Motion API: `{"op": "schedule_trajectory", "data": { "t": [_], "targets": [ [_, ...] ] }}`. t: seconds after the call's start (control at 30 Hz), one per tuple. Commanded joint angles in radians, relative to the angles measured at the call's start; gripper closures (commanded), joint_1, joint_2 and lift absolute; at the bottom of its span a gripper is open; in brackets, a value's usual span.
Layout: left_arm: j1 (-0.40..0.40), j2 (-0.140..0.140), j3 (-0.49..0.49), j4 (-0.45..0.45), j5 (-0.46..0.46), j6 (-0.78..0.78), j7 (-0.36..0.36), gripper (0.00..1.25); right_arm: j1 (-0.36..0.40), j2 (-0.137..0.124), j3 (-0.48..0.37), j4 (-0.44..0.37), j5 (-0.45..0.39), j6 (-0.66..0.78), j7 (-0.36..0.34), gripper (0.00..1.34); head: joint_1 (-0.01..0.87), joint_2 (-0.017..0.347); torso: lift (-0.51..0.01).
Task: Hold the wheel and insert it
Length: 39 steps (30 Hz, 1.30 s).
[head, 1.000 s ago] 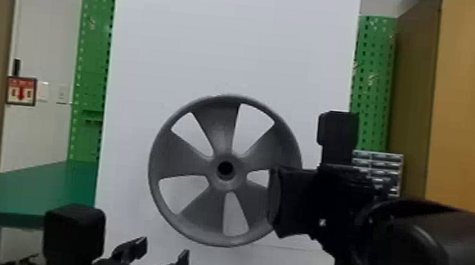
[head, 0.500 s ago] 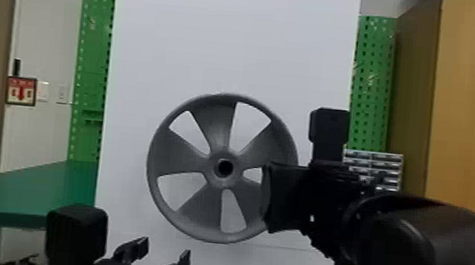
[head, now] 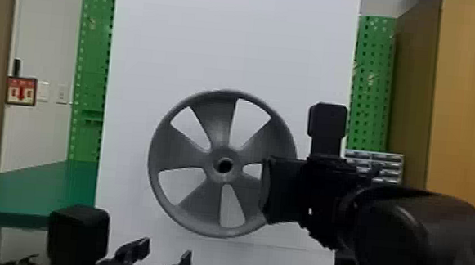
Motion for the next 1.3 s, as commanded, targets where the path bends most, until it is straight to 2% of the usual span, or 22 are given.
{"op": "schedule_trajectory", "data": {
  "t": [0.0,1.27],
  "targets": [
    [-0.001,0.000,0.000,0.001,0.000,0.000,0.000,0.49,-0.003,0.001,-0.006,0.018,-0.014,0.002,-0.002,1.21,0.000,0.037,-0.486],
    [-0.002,-0.002,-0.006,0.005,0.000,-0.009,0.000,0.49,-0.048,0.001,0.003,0.110,-0.005,-0.016,-0.003,1.21,0.000,0.037,-0.486]
  ]
}}
